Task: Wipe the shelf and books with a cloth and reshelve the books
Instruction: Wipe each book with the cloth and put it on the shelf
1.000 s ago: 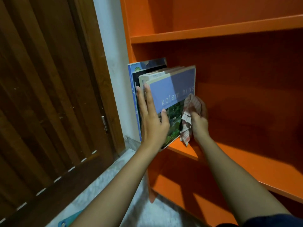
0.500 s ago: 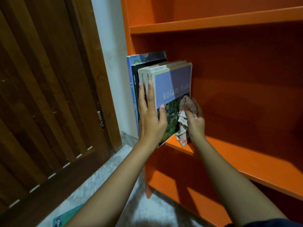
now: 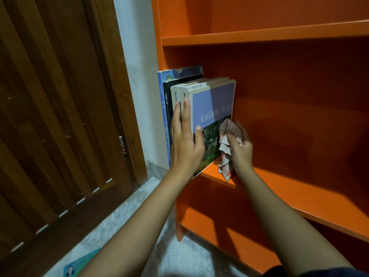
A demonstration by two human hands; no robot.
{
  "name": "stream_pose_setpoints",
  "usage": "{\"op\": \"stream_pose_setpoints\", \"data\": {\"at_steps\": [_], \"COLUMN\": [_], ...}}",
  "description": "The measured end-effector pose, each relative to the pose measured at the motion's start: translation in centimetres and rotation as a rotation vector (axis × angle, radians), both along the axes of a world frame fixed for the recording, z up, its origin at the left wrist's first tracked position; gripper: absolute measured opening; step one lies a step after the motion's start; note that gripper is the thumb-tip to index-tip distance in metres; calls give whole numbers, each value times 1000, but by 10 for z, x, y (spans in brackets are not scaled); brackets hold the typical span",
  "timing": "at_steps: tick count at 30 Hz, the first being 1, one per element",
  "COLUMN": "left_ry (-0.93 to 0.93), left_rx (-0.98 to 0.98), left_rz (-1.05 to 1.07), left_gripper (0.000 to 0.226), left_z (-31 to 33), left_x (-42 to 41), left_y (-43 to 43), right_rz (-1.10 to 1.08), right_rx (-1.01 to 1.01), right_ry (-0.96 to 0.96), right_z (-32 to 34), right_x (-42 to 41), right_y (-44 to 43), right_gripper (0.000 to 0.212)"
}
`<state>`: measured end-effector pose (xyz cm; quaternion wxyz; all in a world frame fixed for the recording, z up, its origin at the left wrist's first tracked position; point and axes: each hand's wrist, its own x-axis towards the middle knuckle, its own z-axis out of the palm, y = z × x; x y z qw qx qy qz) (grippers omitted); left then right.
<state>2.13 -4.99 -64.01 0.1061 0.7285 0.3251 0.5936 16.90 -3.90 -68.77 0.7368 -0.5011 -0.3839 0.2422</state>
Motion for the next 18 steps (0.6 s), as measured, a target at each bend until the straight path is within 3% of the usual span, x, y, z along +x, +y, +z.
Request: {"op": "stream_pose_setpoints", "data": {"at_steps": [11, 18], "left_ry": [15, 117], "left_rx": [-33, 39], "left_rz": [10, 91], "left_gripper": [61, 42], "left_z": [16, 57], "left_x": [-19, -82], "left_y": [-16, -41], "right_rz": [-130, -293], "right_rx": [46, 174], "right_ry": [-137, -360], "right_z": [19, 85], "right_x": [-2, -33], "right_y": [-25, -65], "right_gripper": [39, 24]}}
